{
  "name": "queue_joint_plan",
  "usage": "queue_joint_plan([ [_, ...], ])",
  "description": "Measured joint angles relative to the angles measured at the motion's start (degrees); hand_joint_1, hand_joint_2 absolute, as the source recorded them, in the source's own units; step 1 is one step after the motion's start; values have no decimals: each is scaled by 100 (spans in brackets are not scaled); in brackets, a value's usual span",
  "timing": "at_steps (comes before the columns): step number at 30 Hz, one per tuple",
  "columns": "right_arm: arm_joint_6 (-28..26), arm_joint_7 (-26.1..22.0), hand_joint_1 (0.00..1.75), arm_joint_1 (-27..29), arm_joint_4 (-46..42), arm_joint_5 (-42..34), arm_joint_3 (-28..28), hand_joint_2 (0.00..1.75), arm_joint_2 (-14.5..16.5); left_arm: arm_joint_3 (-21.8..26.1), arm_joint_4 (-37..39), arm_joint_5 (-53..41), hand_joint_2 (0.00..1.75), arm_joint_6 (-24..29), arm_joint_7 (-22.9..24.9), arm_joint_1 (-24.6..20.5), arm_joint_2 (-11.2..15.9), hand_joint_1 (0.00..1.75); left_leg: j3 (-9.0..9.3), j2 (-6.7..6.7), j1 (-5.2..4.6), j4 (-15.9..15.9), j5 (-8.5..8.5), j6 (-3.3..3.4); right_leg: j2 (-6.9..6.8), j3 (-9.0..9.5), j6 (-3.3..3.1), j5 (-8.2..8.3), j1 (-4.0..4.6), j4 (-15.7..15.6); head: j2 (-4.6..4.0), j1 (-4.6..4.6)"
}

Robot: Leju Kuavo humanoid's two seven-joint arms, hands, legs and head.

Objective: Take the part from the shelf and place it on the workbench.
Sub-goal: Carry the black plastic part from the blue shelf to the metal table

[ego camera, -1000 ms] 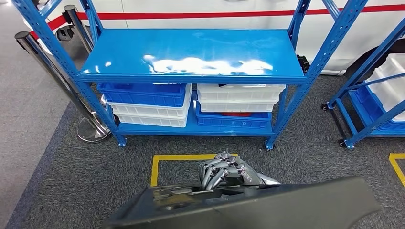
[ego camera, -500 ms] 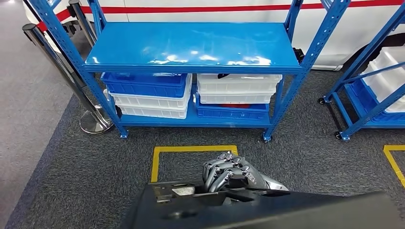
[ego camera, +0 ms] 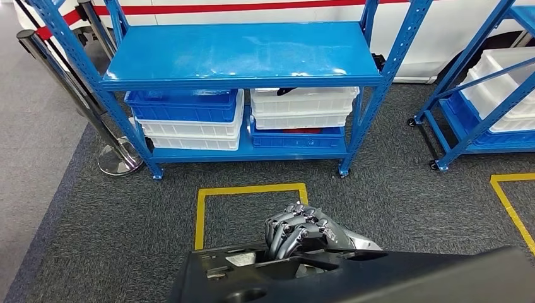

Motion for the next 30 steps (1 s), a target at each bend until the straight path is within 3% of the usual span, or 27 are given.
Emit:
queue_joint_plan([
  [2, 79, 0, 175, -12, 15, 2, 0, 175, 1, 22, 0, -3, 0, 10, 22, -19, -13, 0, -14, 98, 26, -58, 55, 87, -33, -80, 61, -98, 10, 123, 0, 12],
  [3, 107, -1, 175, -20, 25, 8, 0, 175, 2, 33, 0, -5, 0, 11, 27, -28, -19, 0, -26, 149, 40, -86, 85, 131, -82, -181, 86, -244, 14, 336, 0, 20],
  [5, 137, -1, 175, -29, 57, 19, 0, 175, 2, 49, 0, -10, 0, 13, 35, -29, -20, 0, -75, 240, 29, -78, 112, 172, -174, -506, 125, -637, 3, 1066, -1, 33],
  [7, 154, 0, 175, -25, 94, 23, 1, 175, 2, 67, 0, -10, 0, 14, 39, -24, -22, 0, -125, 339, 19, -47, 120, 177, -199, -724, 151, -797, -12, 1591, 0, 34],
  [8, 157, 1, 175, -25, 109, 24, 1, 175, 2, 75, 0, -10, 0, 14, 40, -25, -25, 0, -140, 387, 15, -30, 121, 176, -217, -676, 153, -716, -17, 1545, 0, 34],
  [9, 157, 1, 175, -25, 118, 24, 2, 175, 2, 79, 0, -10, 0, 14, 40, -29, -28, 0, -146, 429, 13, -15, 118, 171, -253, -510, 144, -545, -18, 1267, 0, 34],
  [11, 156, 2, 175, -35, 126, 25, 2, 175, 3, 83, 0, -12, 0, 35, 38, -36, -38, 0, -150, 507, -7, 13, 108, 147, -470, -69, 90, -230, 17, 454, 0, 34],
  [12, 157, 2, 175, -41, 127, 26, 2, 175, 4, 85, 0, -13, 0, 75, 32, -37, -43, 0, -157, 538, -21, 23, 106, 125, -568, 69, 50, -157, 44, 172, 0, 33],
  [14, 165, 1, 175, -48, 133, 26, 2, 175, 8, 94, 0, -26, 0, 215, 5, -36, -50, 0, -170, 624, -47, 32, 110, 75, -629, 111, -22, -148, 93, 7, 0, 29],
  [16, 194, 2, 175, -45, 143, 17, 2, 175, 10, 100, 0, -62, 0, 362, -42, -45, -56, 0, -175, 687, -48, 47, 87, 20, -517, 79, -94, -106, 70, -18, 0, 27],
  [18, 242, 1, 175, -48, 157, -4, 2, 175, 21, 101, 0, -109, 0, 439, -94, -50, -64, 0, -281, 525, -30, 313, -128, -34, -417, 66, -171, -56, 36, -59, 1, 25],
  [20, 283, -1, 175, -49, 177, -23, 2, 175, 44, 101, 0, -148, 0, 456, -138, -28, -69, 0, -577, 292, -7, 1012, -526, -70, -311, 40, -218, -24, 29, -63, 0, 22],
  [21, 294, -1, 175, -48, 190, -25, 2, 175, 57, 101, 0, -169, 0, 451, -156, -14, -70, 0, -739, 241, -3, 1394, -681, -83, -249, 21, -226, -15, 30, -53, 0, 21],
  [22, 301, 0, 175, -48, 204, -26, 2, 175, 68, 101, 1, -186, 0, 438, -173, -3, -70, 0, -837, 223, -1, 1625, -728, -92, -185, 4, -228, -10, 31, -35, 0, 21],
  [23, 305, 1, 175, -50, 219, -24, 2, 175, 80, 101, 1, -201, 0, 422, -189, 3, -70, 0, -839, 215, 3, 1645, -663, -95, -119, -13, -225, -8, 31, -10, 0, 21],
  [24, 310, 2, 175, -56, 234, -22, 2, 175, 97, 101, 1, -215, 0, 405, -203, 5, -69, 0, -742, 204, 9, 1452, -505, -93, -54, -27, -221, -9, 29, 18, -1, 21],
  [26, 322, 4, 175, -81, 270, -14, 2, 175, 150, 100, 0, -240, 0, 358, -237, -2, -59, 0, -378, 51, 30, 696, -155, -77, 68, -58, -195, -13, 32, 77, -1, 22],
  [28, 326, 4, 175, -116, 309, -1, 3, 175, 208, 99, 0, -267, 0, 310, -270, -11, -48, 0, -161, -122, 38, 212, -38, -50, 179, -114, -131, 1, 33, 123, -1, 26],
  [30, 318, 5, 175, -132, 346, 12, 5, 175, 246, 98, 0, -293, 0, 283, -283, -18, -40, 0, -150, -113, 25, 150, -36, -3, 279, -163, -44, 48, 23, 119, 0, 28],
])
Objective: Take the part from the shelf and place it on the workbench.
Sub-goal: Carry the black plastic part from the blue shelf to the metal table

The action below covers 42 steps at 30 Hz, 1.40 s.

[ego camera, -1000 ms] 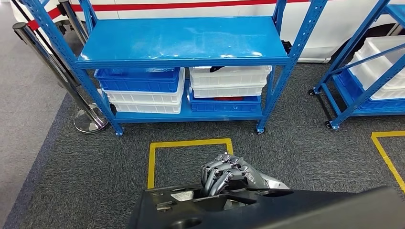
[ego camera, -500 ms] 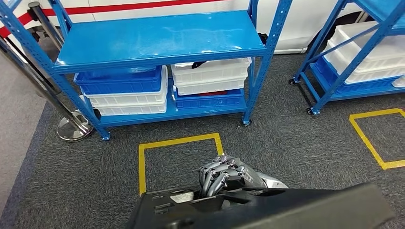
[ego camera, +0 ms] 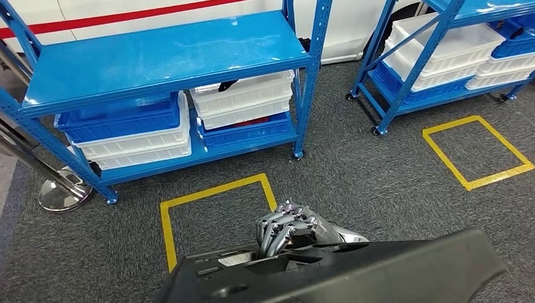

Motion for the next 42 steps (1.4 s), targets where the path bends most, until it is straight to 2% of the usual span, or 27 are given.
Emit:
queue_joint_plan([
  [1, -6, 0, 175, 1, 17, 5, 1, 175, 11, 0, 0, -13, 0, -14, 1, -5, 3, 0, -3, 50, 7, -17, 27, 36, 18, -14, 37, 12, -9, -4, 0, 0],
  [3, -16, 4, 175, -13, 46, 13, 3, 175, 25, 0, 0, -32, 0, -43, 2, -17, 7, 0, -7, 163, 27, -68, 86, 118, -142, -114, 90, -140, 0, 191, 1, 30],
  [5, -18, 11, 175, -41, 73, 13, 6, 175, 48, 0, 0, -43, 0, -57, 2, -11, 11, 0, -30, 287, 21, -87, 115, 164, -391, -400, 123, -525, -3, 830, 0, 61],
  [6, -18, 15, 175, -49, 87, 7, 8, 175, 59, 1, 0, -49, 0, -57, 2, -4, 17, 0, -47, 353, 14, -82, 117, 171, -445, -565, 139, -698, -12, 1208, 0, 63],
  [7, -16, 17, 175, -52, 98, -2, 9, 175, 65, 1, 0, -54, 0, -57, 2, 0, 23, 0, -61, 416, 9, -75, 118, 172, -474, -681, 151, -797, -21, 1491, -1, 62],
  [8, -12, 19, 175, -53, 107, -15, 10, 175, 69, 2, 0, -60, 0, -56, -1, -2, 29, 0, -71, 477, 6, -66, 118, 171, -491, -698, 156, -785, -30, 1573, -1, 62],
  [9, -2, 20, 175, -56, 111, -38, 10, 175, 74, 2, 0, -66, 0, -56, -5, -8, 33, 0, -75, 534, 4, -57, 115, 167, -513, -592, 153, -667, -35, 1422, 0, 63],
  [11, 44, 21, 175, -82, 113, -110, 10, 175, 89, 1, 0, -80, 0, -56, -29, -24, 38, 0, -67, 634, -4, -45, 105, 149, -662, -156, 116, -338, -24, 662, 1, 62],
  [13, 99, 15, 175, -124, 113, -193, 10, 175, 107, 2, 0, -97, 0, -57, -80, -34, 48, 0, -63, 718, -31, -37, 94, 101, -832, 146, 50, -187, 28, 70, 0, 61],
  [14, 117, 10, 175, -138, 113, -223, 10, 175, 112, 2, 0, -109, 0, -60, -108, -36, 57, 0, -59, 766, -43, -43, 95, 69, -861, 182, 18, -188, 54, -37, 0, 61],
  [16, 119, -1, 175, -140, 112, -261, 10, 175, 117, 1, 0, -137, 0, -66, -160, -49, 78, 0, -51, 849, -53, -62, 94, 4, -755, 162, -49, -154, 51, -73, 0, 61],
  [18, 81, -2, 175, -133, 110, -283, 9, 175, 124, 0, 0, -171, 0, -95, -193, -67, 94, 0, -97, 717, -40, 81, -43, -47, -656, 163, -127, -104, 15, -127, 0, 59],
  [21, 39, -3, 175, -112, 109, -310, 8, 175, 177, 0, 0, -222, 0, -156, -184, -53, 128, 0, -513, 380, -21, 1058, -585, -91, -500, 137, -199, -65, 0, -142, 1, 54],
  [22, 40, -2, 175, -96, 109, -317, 8, 175, 196, 1, 0, -229, 0, -161, -172, -42, 137, 0, -665, 343, -20, 1393, -705, -103, -435, 125, -205, -61, 2, -132, 1, 55],
  [23, 43, 2, 175, -79, 109, -322, 8, 175, 211, 1, 0, -232, 0, -162, -160, -35, 140, 0, -735, 329, -19, 1551, -712, -111, -367, 117, -206, -60, 3, -119, 1, 55],
  [24, 45, 8, 175, -63, 109, -324, 8, 175, 226, 2, 0, -231, 0, -160, -151, -31, 141, 0, -700, 321, -14, 1479, -602, -114, -300, 114, -203, -61, 2, -102, 1, 56],
  [25, 45, 14, 175, -52, 110, -325, 8, 175, 242, 4, 0, -231, 0, -160, -147, -31, 144, 0, -563, 292, -5, 1185, -400, -113, -231, 113, -196, -66, -1, -83, 0, 56],
  [27, 44, 20, 175, -48, 116, -325, 8, 175, 273, 13, 0, -228, 0, -161, -148, -29, 154, 0, -216, 77, 26, 416, -57, -99, -103, 91, -161, -79, 2, -29, -1, 57],
  [29, 35, 13, 175, -47, 134, -320, 7, 175, 303, 30, 0, -223, 0, -161, -163, -22, 162, 0, -57, -116, 38, 45, 19, -71, 16, 30, -94, -67, -1, 10, 0, 60],
  [31, 10, 4, 175, -39, 154, -294, 1, 175, 329, 45, 0, -220, 0, -163, -195, -19, 169, 0, -49, -71, 34, 9, 22, -15, 130, -21, -13, -25, -14, 1, 1, 62],
  [32, -14, 1, 175, -31, 159, -268, -4, 175, 339, 54, -1, -219, 0, -166, -216, -26, 174, 0, -44, -9, 38, -17, 43, 24, 110, -37, 19, -30, -14, 14, 0, 62],
  [34, -84, 1, 175, -20, 158, -198, -13, 175, 360, 85, -2, -222, 0, -174, -261, -39, 183, 0, -29, 122, 55, -73, 85, 102, -127, -166, 70, -211, 3, 285, 0, 99],
  [36, -165, 0, 175, -1, 157, -150, -17, 175, 388, 125, -4, -231, 0, -185, -292, -26, 197, 0, -33, 265, 33, -81, 91, 138, -405, -489, 106, -578, -7, 974, -1, 134],
  [38, -248, -1, 175, 42, 156, -133, -33, 175, 409, 157, -4, -251, 0, -192, -305, -12, 222, 0, -41, 411, 19, -73, 84, 143, -482, -736, 128, -752, -30, 1505, -1, 136],
  [39, -286, -1, 175, 66, 155, -128, -47, 175, 416, 168, -4, -261, 0, -191, -308, -14, 238, 0, -41, 475, 18, -70, 79, 140, -500, -709, 130, -681, -38, 1476, -1, 137],
  [40, -321, -1, 175, 86, 149, -125, -62, 175, 427, 178, -4, -268, 0, -189, -311, -19, 251, 0, -37, 533, 17, -65, 72, 132, -534, -565, 121, -525, -42, 1229, 0, 138],
  [42, -363, -1, 175, 104, 125, -122, -87, 175, 453, 198, -4, -268, 0, -175, -315, -29, 272, 0, -20, 631, 3, -53, 48, 96, -734, -136, 74, -227, -9, 458, 0, 138],
])
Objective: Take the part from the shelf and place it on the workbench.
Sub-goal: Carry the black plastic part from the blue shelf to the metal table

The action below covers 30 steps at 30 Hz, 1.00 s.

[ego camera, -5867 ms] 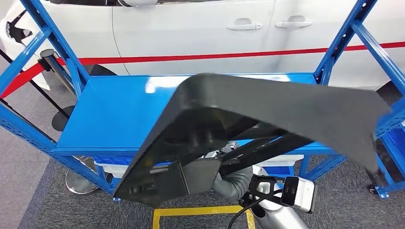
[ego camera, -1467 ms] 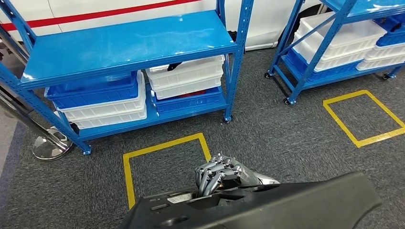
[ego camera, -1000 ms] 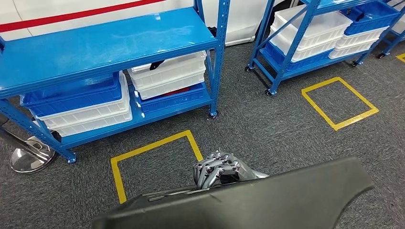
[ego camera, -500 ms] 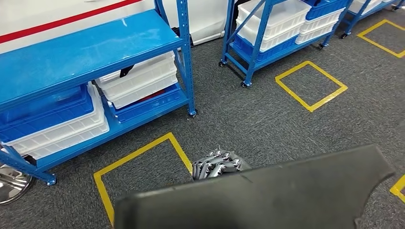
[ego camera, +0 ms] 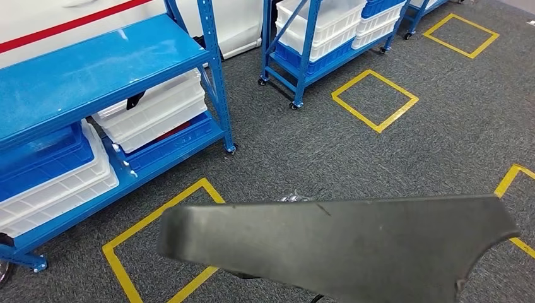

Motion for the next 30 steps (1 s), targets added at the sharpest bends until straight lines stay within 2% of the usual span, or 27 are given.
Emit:
queue_joint_plan([
  [1, -9, -1, 175, 5, -16, -4, -12, 175, 14, 13, -1, 0, 0, 10, -1, -1, 11, 0, 8, 39, -10, 2, -11, -27, -84, 150, -31, 70, 27, -286, 0, -2],
  [2, -13, -1, 175, 14, -31, -11, -27, 175, 25, 30, -1, 1, 0, 23, -3, -1, 23, 0, 18, 81, -22, 0, -21, -57, -136, 221, -58, 82, 55, -438, 0, -3],
  [3, -12, -2, 175, 27, -40, -21, -44, 175, 34, 46, -2, 1, 0, 33, -8, -1, 34, 0, 28, 125, -33, -8, -26, -87, -126, 224, -81, 64, 80, -474, 1, -5],
  [5, 0, -4, 175, 57, -53, -38, -91, 175, 47, 73, -3, 0, 0, 42, -22, -9, 56, 0, 58, 184, -27, -20, -48, -148, -9, 222, -137, 93, 67, -515, 0, -7],
  [6, 2, -8, 175, 63, -57, -41, -111, 175, 53, 81, -3, -3, 0, 41, -29, -13, 63, 0, 46, 126, -18, 37, -108, -174, 43, 233, -176, 113, 50, -544, 1, -9],
  [8, -33, -12, 175, 64, -60, -18, -137, 175, 84, 100, -4, -8, 0, 41, -36, -8, 79, 0, -145, -107, 0, 490, -406, -212, 149, 253, -243, 148, 18, -590, 0, -23],
  [9, -71, -14, 175, 63, -56, -9, -143, 175, 96, 111, -4, -10, 0, 41, -31, 2, 80, 0, -323, -217, 0, 876, -601, -221, 206, 250, -260, 153, 21, -591, 0, -29],
  [10, -117, -13, 175, 65, -50, -8, -150, 175, 108, 124, -4, -10, 0, 42, -21, 14, 82, 0, -511, -274, 0, 1265, -756, -227, 268, 244, -267, 155, 26, -585, 0, -34],
  [11, -162, -13, 175, 67, -45, -25, -163, 175, 111, 137, -4, -10, 0, 43, -10, 25, 81, 0, -649, -298, 0, 1534, -817, -230, 335, 241, -269, 154, 31, -576, 0, -34],
  [12, -208, -13, 175, 68, -43, -50, -181, 175, 114, 149, -4, -11, 0, 46, 6, 32, 75, 0, -695, -309, 0, 1594, -756, -227, 404, 241, -270, 152, 34, -566, 0, -34],
  [13, -254, -13, 175, 66, -43, -77, -205, 175, 120, 161, -4, -13, 0, 51, 24, 34, 69, 0, -632, -322, 3, 1415, -585, -221, 473, 242, -268, 149, 34, -553, 0, -34],
  [14, -291, -13, 175, 62, -44, -99, -228, 175, 130, 171, -4, -17, 0, 57, 42, 34, 64, 0, -490, -359, 7, 1071, -358, -212, 538, 244, -262, 144, 33, -538, 0, -34],
  [16, -345, -14, 175, 40, -46, -119, -257, 175, 152, 190, -4, -43, 0, 62, 91, 28, 60, 0, -185, -566, 22, 347, -54, -182, 658, 227, -228, 128, 36, -490, 0, -33],
  [18, -384, -15, 175, 9, -48, -105, -262, 175, 162, 209, -4, -72, 0, 50, 134, 25, 54, 0, -68, -696, 14, 69, -12, -143, 761, 180, -164, 138, 30, -462, 0, -32],
  [20, -420, -16, 175, -7, -50, -72, -261, 175, 161, 216, -3, -110, 0, 16, 152, 13, 41, 0, -56, -618, 4, 39, 14, -85, 828, 147, -95, 160, 15, -468, 0, -33],
  [22, -439, -15, 175, -28, -55, -48, -256, 175, 159, 217, -3, -167, 0, -15, 152, -14, 26, 0, -42, -513, 17, -9, 52, -1, 646, 64, -33, 33, 22, -290, 1, -14],
  [24, -436, -15, 175, -57, -60, -43, -242, 175, 156, 217, -3, -207, 0, -37, 151, -22, 12, 0, -37, -395, 13, -34, 68, 56, 365, -220, 23, -304, 19, 317, 0, 10],
  [25, -424, -15, 175, -63, -59, -46, -233, 175, 154, 217, -3, -227, 0, -48, 151, -17, 8, 0, -42, -332, 5, -33, 66, 69, 299, -408, 46, -469, 8, 699, 0, 17],
  [26, -399, -10, 175, -63, -58, -57, -225, 175, 149, 217, -2, -254, 0, -55, 154, -12, 3, 0, -45, -267, 0, -30, 63, 71, 269, -553, 61, -561, -3, 991, 0, 18],
  [27, -368, -1, 175, -62, -58, -72, -215, 175, 142, 216, -2, -285, 0, -58, 160, -12, 0, 0, -46, -205, -1, -27, 58, 71, 253, -606, 69, -548, -12, 1097, 0, 18],
  [28, -334, 18, 175, -63, -58, -87, -205, 175, 134, 215, -2, -319, 0, -60, 168, -17, -5, 0, -42, -146, -2, -25, 51, 68, 235, -551, 69, -439, -18, 992, 1, 19],
  [30, -289, 88, 175, -70, -66, -105, -185, 175, 120, 209, -2, -377, 0, -63, 186, -33, -18, 0, -18, -48, -4, -22, 32, 45, 101, -154, 33, -84, -7, 244, 1, 19],
])
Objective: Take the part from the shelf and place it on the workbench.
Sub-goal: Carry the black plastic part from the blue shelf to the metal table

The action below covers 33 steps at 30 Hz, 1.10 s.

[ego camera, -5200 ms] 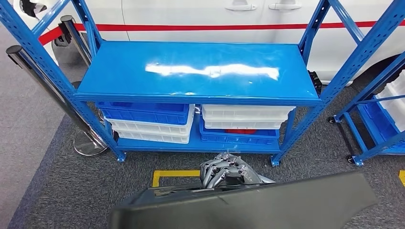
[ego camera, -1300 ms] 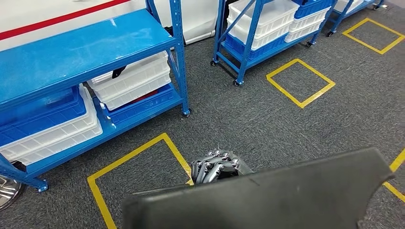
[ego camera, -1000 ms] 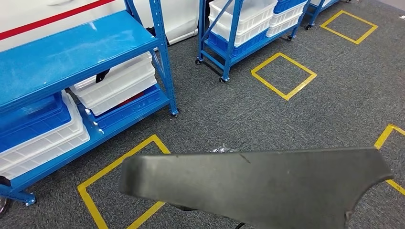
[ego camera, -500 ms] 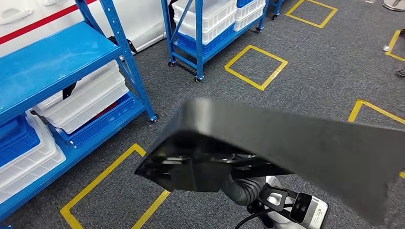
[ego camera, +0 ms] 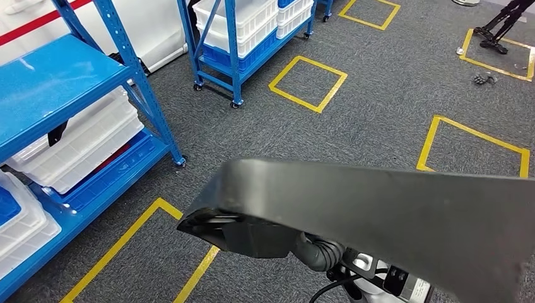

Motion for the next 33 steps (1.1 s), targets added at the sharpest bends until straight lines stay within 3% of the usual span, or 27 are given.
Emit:
queue_joint_plan([
  [2, 4, 86, 175, -14, -12, -1, 15, 175, -14, -8, 0, -63, 0, -18, 11, -11, -13, 0, 18, 75, -19, 8, -26, -51, -159, 323, -68, 182, 56, -629, 0, -3],
  [3, 2, 120, 175, -17, -16, 0, 19, 175, -29, -14, 0, -94, 0, -28, 15, -12, -17, 0, 25, 115, -28, 6, -35, -81, -188, 369, -99, 182, 84, -740, 0, -4],
  [5, 0, 159, 175, -7, -20, 2, 27, 175, -73, -36, 0, -136, 0, -44, 19, -19, -26, 0, 43, 193, -37, -10, -46, -140, -98, 365, -156, 194, 96, -775, -1, -5],
  [7, 17, 174, 175, -2, -23, 4, 46, 175, -113, -60, 0, -151, 0, -47, 18, -32, -38, 0, 5, 102, -24, 114, -163, -187, -7, 382, -224, 232, 69, -833, -2, -8],
  [8, 34, 178, 175, -6, -23, 4, 60, 175, -123, -68, 0, -153, 0, -45, 17, -32, -45, 0, -80, 2, -18, 320, -301, -203, 35, 393, -259, 249, 52, -860, -2, -12],
  [10, 71, 191, 175, -13, -20, 5, 86, 175, -141, -73, 0, -154, 0, -37, 13, -12, -57, 0, -409, -186, -9, 1040, -669, -218, 131, 392, -294, 255, 52, -861, -1, -19],
  [12, 94, 206, 175, -6, -15, 3, 101, 175, -170, -74, 0, -154, 0, -33, -5, 10, -74, 0, -673, -241, -7, 1559, -794, -231, 251, 388, -301, 250, 56, -840, -1, -21],
  [13, 103, 216, 175, -3, -14, -7, 102, 175, -190, -74, 0, -154, 0, -34, -19, 12, -85, 0, -672, -249, -4, 1520, -690, -234, 311, 387, -297, 245, 53, -824, -2, -21],
  [14, 118, 229, 175, -1, -14, -28, 103, 175, -210, -75, 0, -155, 0, -37, -32, 9, -95, 0, -574, -263, 3, 1276, -500, -233, 369, 388, -286, 236, 49, -804, -1, -21],
  [16, 161, 253, 175, -6, -15, -97, 103, 175, -245, -75, 0, -151, 0, -44, -49, 0, -113, 0, -261, -406, 25, 544, -145, -226, 477, 371, -244, 209, 48, -744, -2, -22],
  [18, 197, 266, 175, -17, -17, -186, 108, 175, -262, -72, 0, -113, 0, -38, -38, -8, -133, 0, -93, -542, 32, 153, -41, -197, 571, 325, -186, 200, 48, -695, -1, -23],
  [20, 213, 266, 175, -23, -22, -286, 115, 175, -267, -55, 0, -46, 0, -20, -7, -25, -161, 0, -81, -518, 13, 119, -42, -134, 650, 295, -119, 224, 34, -701, 0, -23],
  [21, 222, 260, 175, -23, -26, -330, 117, 175, -268, -44, 0, -19, 0, -9, 11, -36, -183, 0, -74, -479, 12, 99, -24, -95, 637, 288, -90, 217, 24, -690, -1, -23],
  [23, 254, 241, 175, -30, -30, -392, 124, 175, -267, -13, 0, 14, 0, 18, 48, -45, -217, 0, -56, -391, 17, 52, 9, -15, 454, 173, -41, 49, 25, -439, -2, -8],
  [25, 278, 224, 175, -26, -31, -424, 133, 175, -265, 22, 0, 25, 0, 45, 77, -25, -232, 0, -51, -294, 3, 35, 13, 28, 229, -140, -9, -290, 19, 212, -2, 8],
  [26, 286, 219, 175, -16, -30, -433, 137, 175, -264, 39, 0, 37, 0, 53, 93, -12, -234, 0, -54, -241, -8, 37, 11, 36, 183, -313, 0, -426, 12, 559, -2, 8],
  [27, 294, 217, 175, -5, -29, -437, 139, 175, -264, 54, 0, 52, 0, 53, 110, -4, -235, 0, -54, -190, -18, 38, 7, 40, 158, -430, 4, -486, 7, 790, -2, 8],
  [28, 303, 216, 175, 2, -29, -440, 142, 175, -264, 73, 0, 72, 0, 49, 136, -3, -235, 0, -53, -140, -26, 39, 2, 42, 143, -451, -2, -444, 6, 828, -1, 8],
  [29, 315, 216, 175, 5, -29, -441, 145, 175, -264, 92, 0, 92, 0, 39, 167, -6, -235, 0, -45, -95, -33, 39, -4, 40, 125, -346, -19, -299, 10, 629, -1, 8],
  [31, 338, 216, 175, 5, -32, -441, 151, 175, -262, 135, 0, 116, 0, 17, 218, -16, -237, 0, -21, -16, -45, 36, -21, 25, 5, 70, -80, 45, 44, -149, -1, 7],
  [33, 367, 207, 175, 6, -33, -444, 154, 175, -250, 169, 0, 126, 0, 4, 234, -20, -240, 0, -5, 49, -64, 35, -40, -13, -115, 335, -142, 183, 103, -680, -1, 5],
])
